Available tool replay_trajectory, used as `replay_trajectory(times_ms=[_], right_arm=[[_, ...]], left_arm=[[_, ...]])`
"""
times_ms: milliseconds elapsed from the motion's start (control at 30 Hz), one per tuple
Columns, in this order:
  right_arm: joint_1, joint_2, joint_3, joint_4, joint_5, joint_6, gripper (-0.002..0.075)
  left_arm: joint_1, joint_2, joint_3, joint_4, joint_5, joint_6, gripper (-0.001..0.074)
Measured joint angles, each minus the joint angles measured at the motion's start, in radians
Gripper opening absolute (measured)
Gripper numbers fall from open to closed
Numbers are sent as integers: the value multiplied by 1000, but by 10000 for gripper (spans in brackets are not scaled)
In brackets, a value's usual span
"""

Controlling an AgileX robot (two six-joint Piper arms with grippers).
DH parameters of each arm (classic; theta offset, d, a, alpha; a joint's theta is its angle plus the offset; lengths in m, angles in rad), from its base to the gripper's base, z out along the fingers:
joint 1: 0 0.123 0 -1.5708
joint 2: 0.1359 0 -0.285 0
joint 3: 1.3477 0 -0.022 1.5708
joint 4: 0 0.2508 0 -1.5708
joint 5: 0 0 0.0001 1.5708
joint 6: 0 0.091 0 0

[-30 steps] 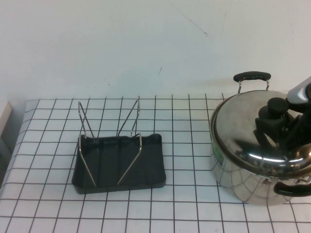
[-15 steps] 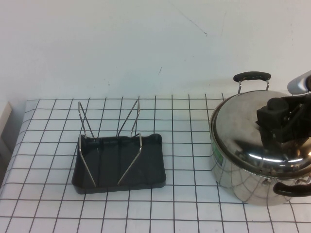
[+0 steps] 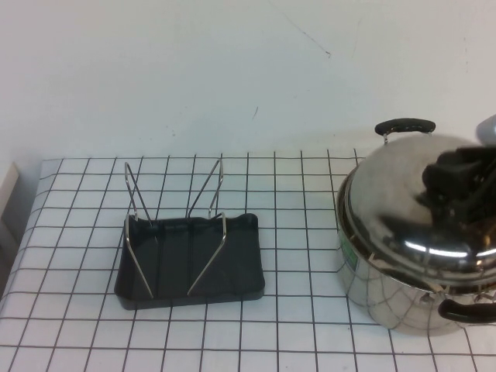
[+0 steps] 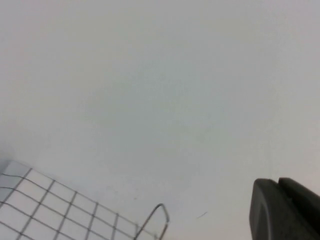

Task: Put pot lid on rack
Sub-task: Open the pot, then hand over the pot lid

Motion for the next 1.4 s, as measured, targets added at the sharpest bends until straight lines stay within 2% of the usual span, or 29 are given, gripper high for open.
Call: replay_trajectory(times_ms=[100,333,467,533,600,667,700,733,800,900,1000,1167,1267,1400], right_arm=[[0,-96,-15,-6,34,3,352],[0,-276,-84,-11,232,52,352],[0,-290,-99,-22,406,127,352],[0,-290,-99,-34,481,159,352],[0,-290,-99,-42,551,179,352],[0,-290,-99,-44,627,192,352],[0,-290,-99,-46,662,202,352],[2,-290,-99,-48,686,213,352],[23,-292,-99,-50,719,236,352],[88,-292,-99,-52,724,250,352],[187,-292,-99,-55,693,252,352],[344,-292,-99,-55,548,199,352],[400,-292,-99,-55,474,163,352],[414,-292,-99,-55,440,137,352]], left_arm=[[0,0,-42,-12,20,-79,-3],[0,0,-137,-105,124,-114,-3],[0,0,-187,-325,240,-57,-2],[0,0,-200,-491,292,51,-2],[0,0,-205,-705,340,235,10],[0,7,-204,-920,397,448,70],[0,17,-205,-1035,432,564,129],[0,29,-207,-1122,462,666,191],[0,69,-209,-1273,532,815,378],[0,144,-211,-1345,590,908,590],[0,221,-211,-1362,648,933,665],[0,337,-219,-1362,778,978,675],[0,375,-233,-1362,824,1006,626],[0,391,-264,-1360,838,1018,528]])
